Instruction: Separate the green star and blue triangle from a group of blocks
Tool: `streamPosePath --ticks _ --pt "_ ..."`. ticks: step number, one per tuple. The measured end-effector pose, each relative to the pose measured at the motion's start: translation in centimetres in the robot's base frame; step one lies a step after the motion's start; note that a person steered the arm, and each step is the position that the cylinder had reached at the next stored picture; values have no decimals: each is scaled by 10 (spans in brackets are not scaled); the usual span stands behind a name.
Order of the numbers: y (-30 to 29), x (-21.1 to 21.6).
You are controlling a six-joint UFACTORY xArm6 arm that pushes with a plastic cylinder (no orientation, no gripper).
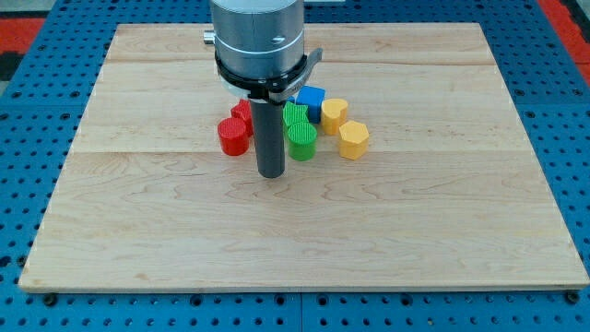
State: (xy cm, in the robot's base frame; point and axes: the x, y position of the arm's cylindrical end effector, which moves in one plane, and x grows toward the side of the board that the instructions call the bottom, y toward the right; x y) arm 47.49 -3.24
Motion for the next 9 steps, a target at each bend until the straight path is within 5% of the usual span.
streamPosePath --ticks 2,3,7,9 --pt "10 -7" --pt "42 -38" --pt "5 -140" --pt "55 -182"
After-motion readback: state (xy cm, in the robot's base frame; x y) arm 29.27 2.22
